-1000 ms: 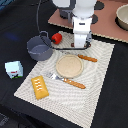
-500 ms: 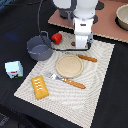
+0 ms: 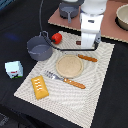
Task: Interact with the objects in diverse but meaningful ways.
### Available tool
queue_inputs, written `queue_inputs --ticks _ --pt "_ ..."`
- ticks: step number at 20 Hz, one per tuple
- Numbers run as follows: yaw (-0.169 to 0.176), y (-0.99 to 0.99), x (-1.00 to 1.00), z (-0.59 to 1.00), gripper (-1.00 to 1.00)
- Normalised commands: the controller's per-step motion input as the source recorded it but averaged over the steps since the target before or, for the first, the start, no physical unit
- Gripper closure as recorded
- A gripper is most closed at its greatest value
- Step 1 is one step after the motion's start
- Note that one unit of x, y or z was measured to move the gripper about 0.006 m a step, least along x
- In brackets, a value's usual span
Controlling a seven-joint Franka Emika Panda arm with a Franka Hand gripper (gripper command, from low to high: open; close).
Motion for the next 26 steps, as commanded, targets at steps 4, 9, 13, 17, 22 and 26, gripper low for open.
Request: queue_inputs --ticks 4,9,13,17,22,26 --pt "-0.006 -0.55 -0.41 0.96 1.00" --pt "-0.001 -0.57 -0.57 0.47 1.00" --pt "0.000 -0.57 -0.63 0.19 1.00" --pt "-0.017 -0.52 -0.71 0.01 1.00" --pt "-0.056 -0.48 -0.80 -0.22 1.00" --pt "-0.054 -0.49 -0.80 -0.27 1.00"
